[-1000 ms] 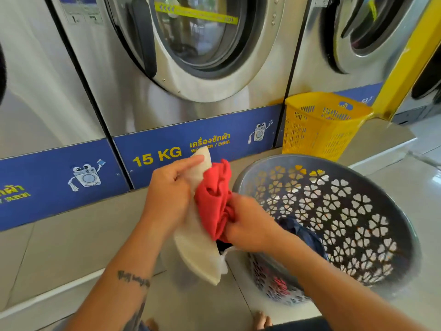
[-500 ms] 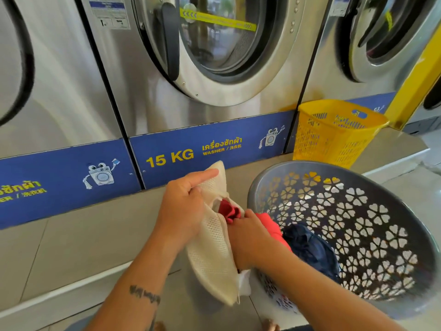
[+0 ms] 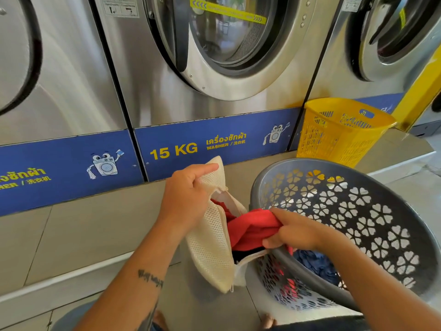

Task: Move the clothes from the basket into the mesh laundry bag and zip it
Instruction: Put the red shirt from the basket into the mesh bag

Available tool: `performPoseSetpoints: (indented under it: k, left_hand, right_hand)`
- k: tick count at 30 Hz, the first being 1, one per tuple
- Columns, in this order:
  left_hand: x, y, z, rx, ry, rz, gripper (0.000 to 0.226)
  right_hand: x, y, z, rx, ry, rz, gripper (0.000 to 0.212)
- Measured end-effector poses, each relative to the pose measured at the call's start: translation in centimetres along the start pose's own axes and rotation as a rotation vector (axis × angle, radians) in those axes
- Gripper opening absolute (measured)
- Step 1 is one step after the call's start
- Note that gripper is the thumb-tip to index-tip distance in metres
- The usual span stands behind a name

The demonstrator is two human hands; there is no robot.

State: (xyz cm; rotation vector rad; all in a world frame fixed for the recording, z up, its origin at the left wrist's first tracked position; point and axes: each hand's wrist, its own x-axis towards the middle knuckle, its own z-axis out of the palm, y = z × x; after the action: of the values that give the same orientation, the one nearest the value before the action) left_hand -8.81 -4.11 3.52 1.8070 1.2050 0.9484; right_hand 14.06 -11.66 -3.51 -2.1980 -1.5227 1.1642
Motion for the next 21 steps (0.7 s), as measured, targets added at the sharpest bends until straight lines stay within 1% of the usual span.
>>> performPoseSetpoints:
  k: [2, 4, 6, 7, 8, 9, 10, 12, 13, 14, 15, 17, 18, 19, 20, 21]
  left_hand:
    - [-0.1, 0.1, 0.2, 0.026, -0.02, 0.027, 0.047]
    - [-0.4, 0.1, 0.4, 0.03, -0.04, 0.045, 0.048]
    - [-0.4, 0.1, 0.5, 0.013, -0.05, 0.059, 0.048]
    - [-0.3, 0.1, 0.6, -0.002, -0.041, 0.063, 0.049]
    - [-0.2, 0.1, 0.6, -0.02, -0.027, 0.062, 0.05]
    - [-0.1, 0.0, 0.6, -0.037, -0.012, 0.055, 0.05]
    - [-0.1, 0.0, 0.6, -0.049, 0.003, 0.045, 0.051]
    - [-0.1, -0.1, 0.5, -0.056, 0.019, 0.03, 0.05]
    - [-0.1, -0.1, 0.5, -0.053, 0.022, 0.028, 0.049]
    - [-0.2, -0.1, 0.4, -0.045, 0.023, 0.025, 0.048]
    - [-0.2, 0.0, 0.4, -0.035, 0.026, 0.021, 0.047]
    - [0.0, 0.1, 0.2, -0.022, 0.044, 0.016, 0.047]
    - [0.0, 0.1, 0.1, -0.019, 0.056, 0.013, 0.047]
    - [0.0, 0.1, 0.1, -0.015, 0.066, 0.011, 0.047]
    - [0.1, 0.1, 0.0, -0.01, 0.072, 0.009, 0.048]
    - [0.1, 0.0, 0.0, -0.004, 0.074, 0.007, 0.048]
  right_hand:
    - [-0.3, -0.7, -0.3, -0.096, 0.121, -0.044, 0.032]
    - [-1.1, -1.8, -0.4, -0.154, 0.286, -0.136, 0.028]
    - [-2.0, -3.6, 0.1, -0.126, 0.472, -0.28, 0.036]
    - [-2.4, -4.4, 0.4, -0.04, 0.508, -0.342, 0.044]
    - [-2.8, -5.3, 0.9, 0.067, 0.478, -0.384, 0.051]
    - [-3.0, -6.0, 1.4, 0.132, 0.412, -0.405, 0.054]
    - [-2.9, -6.3, 2.2, 0.138, 0.335, -0.429, 0.051]
    - [-2.1, -5.7, 3.6, -0.146, 0.233, -0.502, 0.032]
    - [-1.7, -5.3, 4.2, -0.281, 0.21, -0.539, 0.028]
    - [-1.5, -5.1, 4.2, -0.348, 0.217, -0.568, 0.031]
    - [-1.5, -5.0, 3.7, -0.308, 0.245, -0.557, 0.035]
    - [-1.6, -4.6, 1.8, -0.117, 0.356, -0.488, 0.044]
    - [-1.5, -3.9, 0.7, -0.065, 0.403, -0.458, 0.05]
    - [-1.5, -3.0, -0.2, -0.074, 0.413, -0.405, 0.062]
    - [-1.5, -2.2, -0.8, -0.083, 0.359, -0.322, 0.078]
    - [-1.4, -1.3, -0.9, -0.043, 0.251, -0.227, 0.088]
